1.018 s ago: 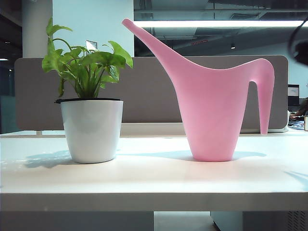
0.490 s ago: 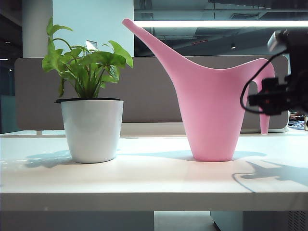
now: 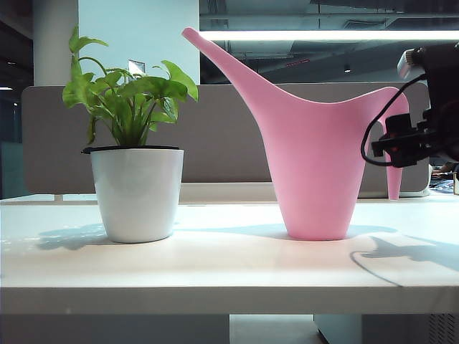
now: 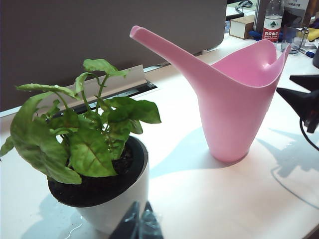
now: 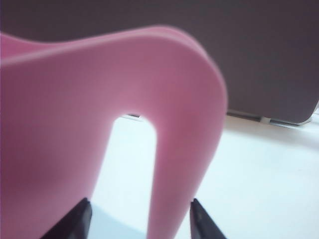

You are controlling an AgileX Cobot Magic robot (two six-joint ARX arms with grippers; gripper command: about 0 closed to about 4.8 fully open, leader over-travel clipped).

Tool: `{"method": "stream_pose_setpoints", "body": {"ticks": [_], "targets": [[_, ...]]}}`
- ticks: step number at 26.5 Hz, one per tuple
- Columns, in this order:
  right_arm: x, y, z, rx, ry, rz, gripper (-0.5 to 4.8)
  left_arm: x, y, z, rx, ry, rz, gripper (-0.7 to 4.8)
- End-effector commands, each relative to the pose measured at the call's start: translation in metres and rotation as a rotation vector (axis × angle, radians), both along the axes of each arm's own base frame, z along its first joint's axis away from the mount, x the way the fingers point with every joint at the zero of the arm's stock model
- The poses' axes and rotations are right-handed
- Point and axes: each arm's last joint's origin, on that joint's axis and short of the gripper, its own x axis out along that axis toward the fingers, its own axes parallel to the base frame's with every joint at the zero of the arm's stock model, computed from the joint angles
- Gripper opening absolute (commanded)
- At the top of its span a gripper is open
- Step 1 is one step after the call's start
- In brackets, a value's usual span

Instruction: Pick up the watering can from the table, water the potted plant, and put the can back.

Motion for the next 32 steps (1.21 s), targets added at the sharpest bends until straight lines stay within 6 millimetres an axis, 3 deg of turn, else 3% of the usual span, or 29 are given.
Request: {"method": "stream_pose_setpoints", "body": {"ticks": [1,11,32], "targets": [[0.003,-0.002,0.008,0.023,-0.053,-0.003,2.67,0.0,0.0,0.002,-0.009,-0.013,-0.001,0.04],[0.022,-0.005,0.017,0.042,-0.079,0.006,2.75,0.0,0.0,0.002,-0.01,-0.014,-0.001,0.04],[0.064,-0.018,0.011,0.033,-0.061,0.022,2.75,0.0,0.0,0.003,-0.01,-0.013,-0.001,0.04]]}}
